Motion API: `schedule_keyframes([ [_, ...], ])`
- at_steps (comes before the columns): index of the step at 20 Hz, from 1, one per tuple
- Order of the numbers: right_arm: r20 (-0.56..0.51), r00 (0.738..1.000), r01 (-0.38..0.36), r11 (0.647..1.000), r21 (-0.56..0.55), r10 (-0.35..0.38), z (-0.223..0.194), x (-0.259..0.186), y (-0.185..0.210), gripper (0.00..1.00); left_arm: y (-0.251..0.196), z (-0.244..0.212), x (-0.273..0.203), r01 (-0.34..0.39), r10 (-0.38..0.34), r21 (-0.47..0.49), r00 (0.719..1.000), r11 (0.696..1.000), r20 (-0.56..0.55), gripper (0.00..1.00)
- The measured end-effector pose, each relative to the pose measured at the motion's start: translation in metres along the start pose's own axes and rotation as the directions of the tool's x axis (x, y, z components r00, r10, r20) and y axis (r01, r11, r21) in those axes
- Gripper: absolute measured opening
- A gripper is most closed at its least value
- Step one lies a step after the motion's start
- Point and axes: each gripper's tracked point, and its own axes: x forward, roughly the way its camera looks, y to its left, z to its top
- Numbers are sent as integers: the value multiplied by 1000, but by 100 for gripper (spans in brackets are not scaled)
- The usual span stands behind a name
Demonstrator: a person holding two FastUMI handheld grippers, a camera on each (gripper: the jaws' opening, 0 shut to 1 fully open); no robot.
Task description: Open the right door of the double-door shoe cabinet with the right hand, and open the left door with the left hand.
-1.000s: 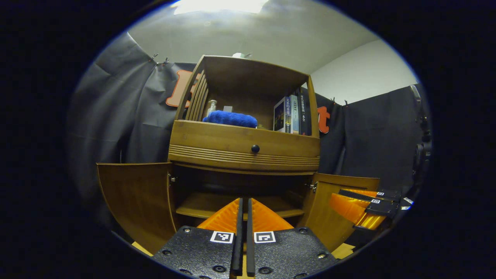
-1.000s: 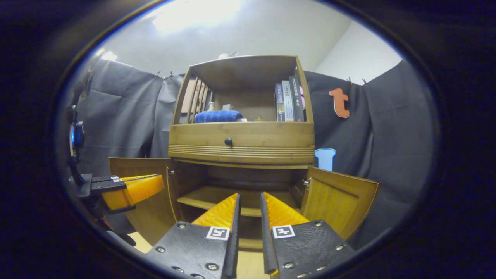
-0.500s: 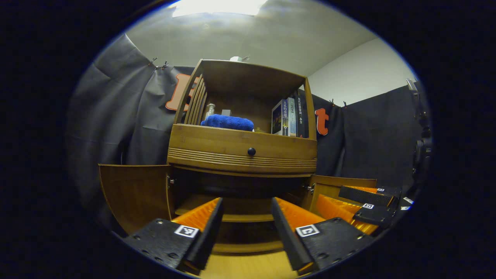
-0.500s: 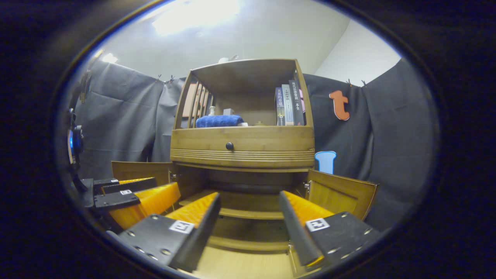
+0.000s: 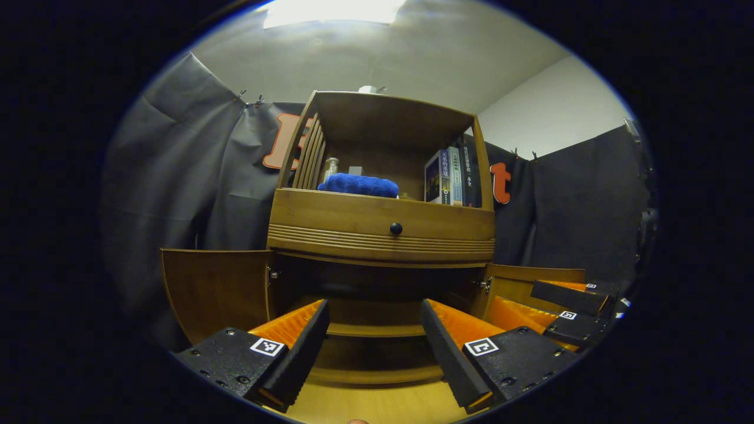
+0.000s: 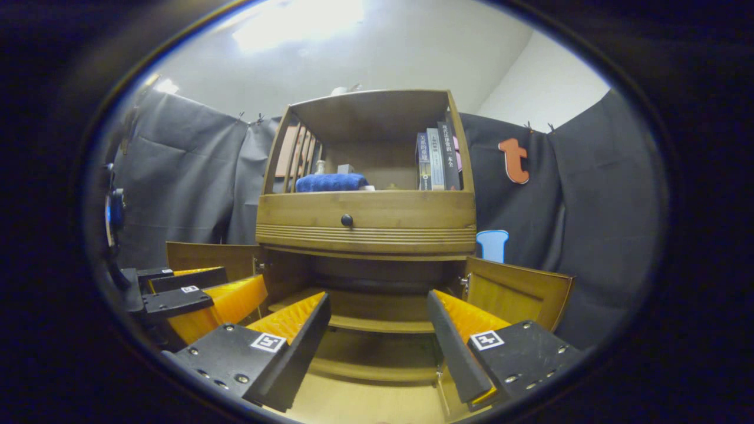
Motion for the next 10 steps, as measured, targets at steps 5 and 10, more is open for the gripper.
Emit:
schedule_keyframes([
  [5, 15, 1000, 9, 1000, 3, -10, 4, 1, -2, 98, 2, -1, 2, 2, -2, 5, 1000, 1000, -4, 95],
  [10, 9, 1000, 18, 1000, -6, -18, 1, -2, -1, 98, 2, -2, 4, 9, -9, 0, 1000, 1000, -7, 95],
])
